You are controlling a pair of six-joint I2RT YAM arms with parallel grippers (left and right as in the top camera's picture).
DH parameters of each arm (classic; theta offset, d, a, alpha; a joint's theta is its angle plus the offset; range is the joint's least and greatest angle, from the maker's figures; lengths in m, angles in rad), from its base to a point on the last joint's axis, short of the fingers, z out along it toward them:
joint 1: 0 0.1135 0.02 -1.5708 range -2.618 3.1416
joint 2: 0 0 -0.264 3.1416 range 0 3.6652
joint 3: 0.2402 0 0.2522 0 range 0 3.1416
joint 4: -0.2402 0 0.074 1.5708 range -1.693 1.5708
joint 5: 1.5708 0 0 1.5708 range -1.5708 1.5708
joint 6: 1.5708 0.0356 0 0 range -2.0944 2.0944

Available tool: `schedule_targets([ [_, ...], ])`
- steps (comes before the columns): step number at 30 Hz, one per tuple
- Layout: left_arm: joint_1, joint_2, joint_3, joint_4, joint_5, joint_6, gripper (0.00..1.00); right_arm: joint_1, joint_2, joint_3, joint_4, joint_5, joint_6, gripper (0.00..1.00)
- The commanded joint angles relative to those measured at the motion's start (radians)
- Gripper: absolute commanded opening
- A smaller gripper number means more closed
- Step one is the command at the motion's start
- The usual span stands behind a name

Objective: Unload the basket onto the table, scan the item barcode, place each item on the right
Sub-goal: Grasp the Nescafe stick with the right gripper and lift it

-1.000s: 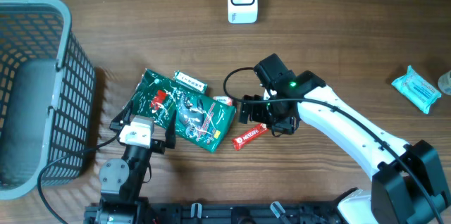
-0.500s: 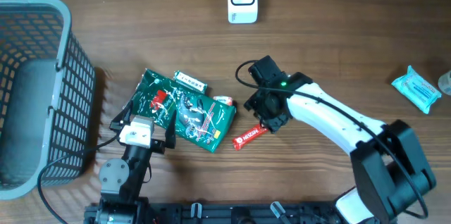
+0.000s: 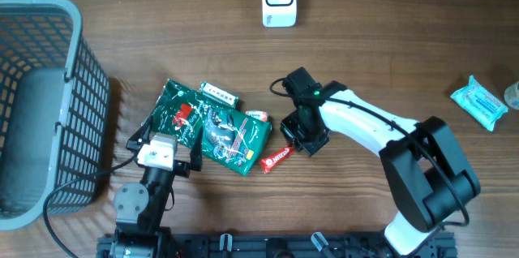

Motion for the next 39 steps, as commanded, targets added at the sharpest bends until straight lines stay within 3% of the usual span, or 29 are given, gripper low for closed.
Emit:
schedule_targets([
  [1, -0.005, 0.002, -0.006, 0.000, 0.012, 0.012, 1.00, 0.006, 0.105, -0.033, 0.010, -0.016, 0.025, 0.04],
  [7, -0.005, 0.002, -0.006, 0.000, 0.012, 0.012, 1.00, -0.026, -0.055, -0.005, 0.073, 0.000, -0.158, 0.05],
  [14, -0.005, 0.002, -0.006, 0.000, 0.012, 0.012, 1.00, -0.036, -0.472, -0.005, 0.146, 0.002, -0.565, 0.04],
  [18, -0.005, 0.002, -0.006, 0.000, 0.012, 0.012, 1.00, -0.035, -0.594, -0.005, 0.176, -0.138, -0.930, 0.04],
  [22, -0.005, 0.002, -0.006, 0.000, 0.012, 0.012, 1.00, -0.035, -0.648, -0.005, 0.318, -0.594, -1.463, 0.04],
  [23, -0.005, 0.002, -0.006, -0.001, 0.012, 0.012, 1.00, -0.035, -0.642, -0.006, 0.367, -0.751, -1.682, 0.04],
  [25, -0.005, 0.002, -0.006, 0.000, 0.012, 0.012, 1.00, -0.035, -0.631, -0.007, 0.406, -0.841, -1.825, 0.04],
  [30, -0.005, 0.002, -0.006, 0.000, 0.012, 0.012, 1.00, -0.035, -0.580, -0.007, 0.594, -1.013, -1.969, 0.04],
  [33, -0.005, 0.002, -0.006, 0.000, 0.012, 0.012, 1.00, -0.037, -0.563, -0.007, 0.695, -1.149, -2.143, 0.04],
  [39, -0.005, 0.002, -0.006, 0.000, 0.012, 0.012, 1.00, -0.066, -0.562, -0.007, 0.755, -1.217, -2.343, 0.04],
])
